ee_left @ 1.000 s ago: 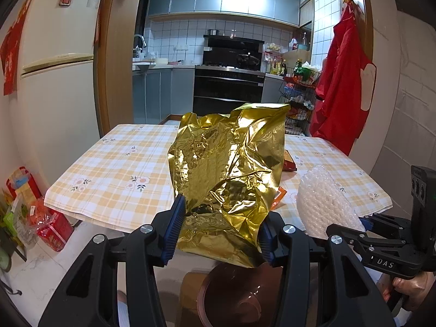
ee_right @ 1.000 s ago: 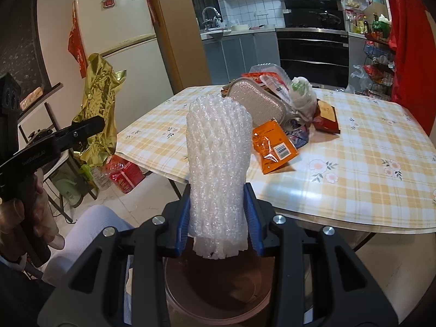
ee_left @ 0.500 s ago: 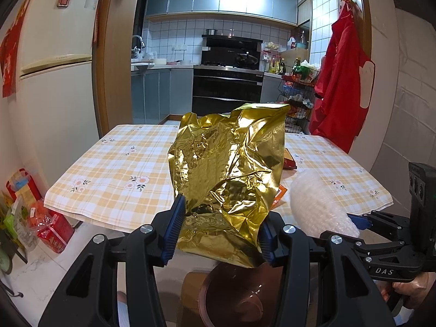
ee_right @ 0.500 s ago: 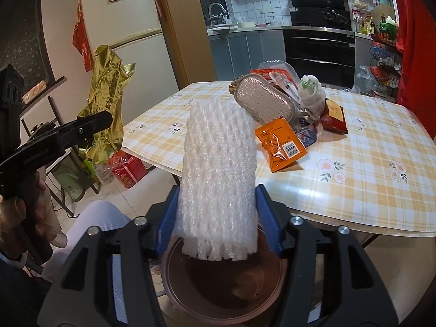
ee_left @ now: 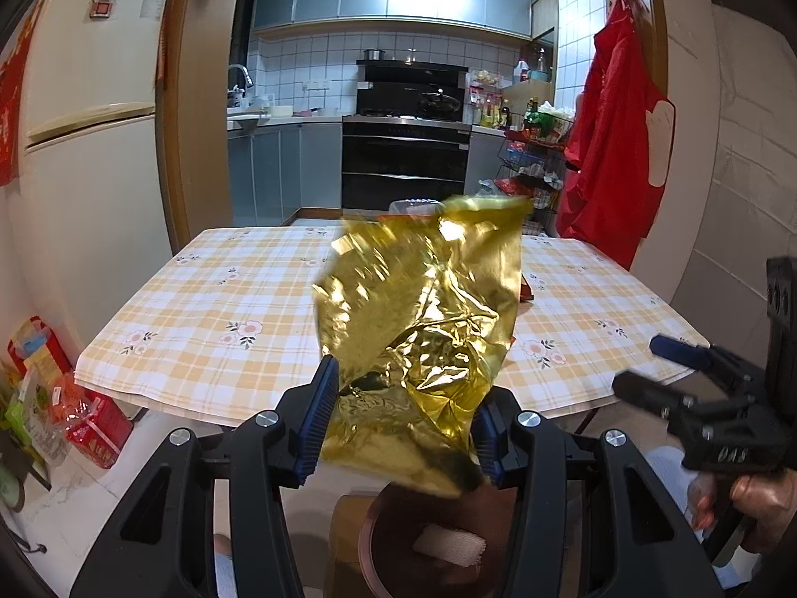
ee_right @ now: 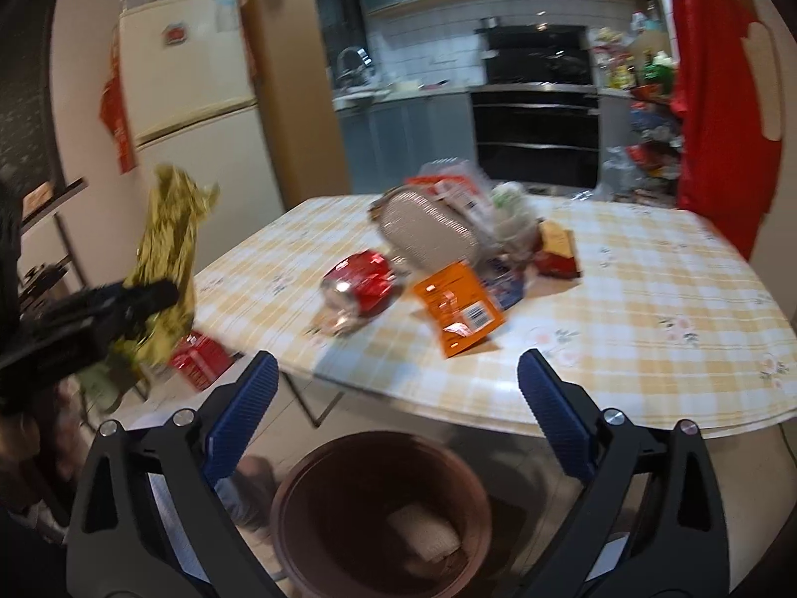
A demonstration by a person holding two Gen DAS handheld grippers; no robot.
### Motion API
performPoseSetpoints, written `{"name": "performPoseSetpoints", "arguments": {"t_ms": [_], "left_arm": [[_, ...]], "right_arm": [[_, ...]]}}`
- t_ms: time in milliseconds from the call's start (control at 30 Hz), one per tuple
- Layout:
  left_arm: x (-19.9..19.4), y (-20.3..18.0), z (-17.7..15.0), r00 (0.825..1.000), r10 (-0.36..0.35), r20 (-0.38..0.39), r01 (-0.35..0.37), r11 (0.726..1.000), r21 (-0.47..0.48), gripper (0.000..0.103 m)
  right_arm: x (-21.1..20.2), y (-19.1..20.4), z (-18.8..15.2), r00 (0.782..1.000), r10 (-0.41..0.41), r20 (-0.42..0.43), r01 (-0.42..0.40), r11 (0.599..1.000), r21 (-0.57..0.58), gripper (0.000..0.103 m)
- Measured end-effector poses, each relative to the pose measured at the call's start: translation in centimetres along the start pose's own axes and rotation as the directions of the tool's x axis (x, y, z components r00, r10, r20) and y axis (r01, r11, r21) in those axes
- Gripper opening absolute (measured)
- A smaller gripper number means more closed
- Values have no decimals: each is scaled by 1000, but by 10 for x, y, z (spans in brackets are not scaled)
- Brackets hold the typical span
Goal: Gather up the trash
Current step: 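Carry both items over the bin and open both tools to drop them, then reach to the red Coca-Cola can and grasp it with the left tool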
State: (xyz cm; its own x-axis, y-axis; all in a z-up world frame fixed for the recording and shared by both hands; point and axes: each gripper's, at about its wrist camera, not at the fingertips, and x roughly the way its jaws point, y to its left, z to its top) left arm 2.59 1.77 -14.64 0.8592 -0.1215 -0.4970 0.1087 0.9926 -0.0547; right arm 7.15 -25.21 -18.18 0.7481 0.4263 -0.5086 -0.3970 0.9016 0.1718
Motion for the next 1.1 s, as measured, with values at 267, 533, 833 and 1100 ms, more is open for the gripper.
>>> {"name": "performPoseSetpoints", "arguments": {"t_ms": [267,533,833,1100], "left_arm": [[5,-14,-6,998,-65,-10,65,997,29,48],[4,-18,-8,999,-52,0,52,998,40,61],[2,-3,-7,1000,-4,25,4,1000,0,97],[18,12,-8,1000,28,-4,-28,999,-15,97]], "right_arm": [[-11,-14,3,997,-51,60,49,998,39,96],[-11,-22,1,996,-71,59,66,995,75,97],[-9,-24,0,993,-106,57,101,991,89,97],[-1,-30,-5,987,-156,45,153,986,65,97]]}}
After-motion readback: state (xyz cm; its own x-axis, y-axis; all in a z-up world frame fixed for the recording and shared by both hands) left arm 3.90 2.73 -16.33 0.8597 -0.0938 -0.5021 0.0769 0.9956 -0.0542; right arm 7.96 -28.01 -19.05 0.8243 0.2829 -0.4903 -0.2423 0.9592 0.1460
